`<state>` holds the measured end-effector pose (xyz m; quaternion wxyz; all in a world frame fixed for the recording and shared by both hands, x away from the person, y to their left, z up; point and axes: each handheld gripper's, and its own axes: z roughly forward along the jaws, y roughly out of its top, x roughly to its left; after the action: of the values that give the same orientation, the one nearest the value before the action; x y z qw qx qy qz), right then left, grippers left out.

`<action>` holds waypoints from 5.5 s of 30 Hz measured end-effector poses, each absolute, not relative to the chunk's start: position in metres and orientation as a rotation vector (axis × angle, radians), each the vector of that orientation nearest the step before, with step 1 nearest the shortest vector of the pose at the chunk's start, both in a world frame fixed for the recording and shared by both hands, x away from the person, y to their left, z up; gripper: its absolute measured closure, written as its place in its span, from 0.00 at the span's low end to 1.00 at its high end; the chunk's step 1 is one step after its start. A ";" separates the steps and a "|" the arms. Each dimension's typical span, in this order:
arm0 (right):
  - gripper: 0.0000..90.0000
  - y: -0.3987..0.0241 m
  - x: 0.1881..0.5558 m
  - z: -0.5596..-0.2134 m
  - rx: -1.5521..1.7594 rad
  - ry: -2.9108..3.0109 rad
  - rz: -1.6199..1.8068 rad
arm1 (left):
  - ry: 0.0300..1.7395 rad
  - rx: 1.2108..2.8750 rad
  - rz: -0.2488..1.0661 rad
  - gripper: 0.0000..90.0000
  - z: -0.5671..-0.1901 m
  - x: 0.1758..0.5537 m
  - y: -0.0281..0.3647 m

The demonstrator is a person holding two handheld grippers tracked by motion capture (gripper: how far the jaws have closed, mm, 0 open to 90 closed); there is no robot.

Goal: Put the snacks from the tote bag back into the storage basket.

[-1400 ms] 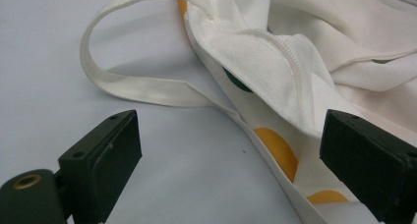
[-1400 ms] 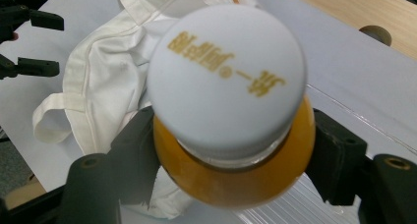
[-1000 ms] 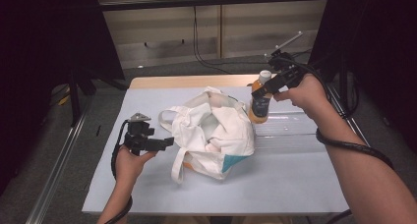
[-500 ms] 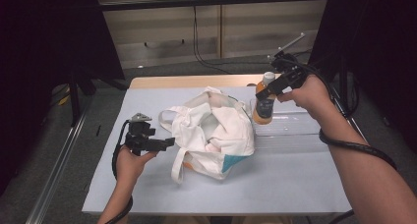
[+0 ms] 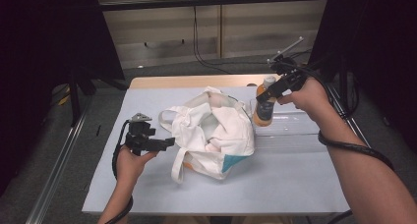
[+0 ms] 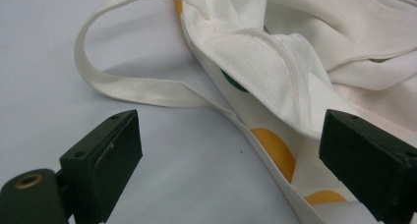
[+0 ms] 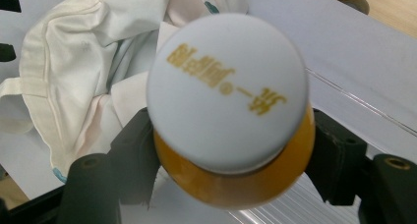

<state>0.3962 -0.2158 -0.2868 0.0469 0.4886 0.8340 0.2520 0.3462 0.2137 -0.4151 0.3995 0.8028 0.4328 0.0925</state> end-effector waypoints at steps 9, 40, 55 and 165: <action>0.34 -0.221 0.393 -0.292 1.509 2.564 0.727 | 1.093 2.031 0.236 0.10 -0.415 0.346 0.214; 0.34 -0.224 0.389 -0.311 1.492 2.631 0.630 | 1.093 2.029 0.241 0.10 -0.413 0.345 0.213; 0.34 -0.220 0.389 -0.319 1.471 2.648 0.613 | 1.090 2.038 0.240 0.10 -0.413 0.345 0.213; 0.18 -0.245 0.336 -0.361 1.418 2.573 0.741 | 1.077 2.046 0.234 0.10 -0.412 0.348 0.203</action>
<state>0.3360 -0.2453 -0.3610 0.0560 0.4674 0.8479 0.2441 0.3478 0.2029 -0.4124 0.3976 0.8078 0.4253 0.0922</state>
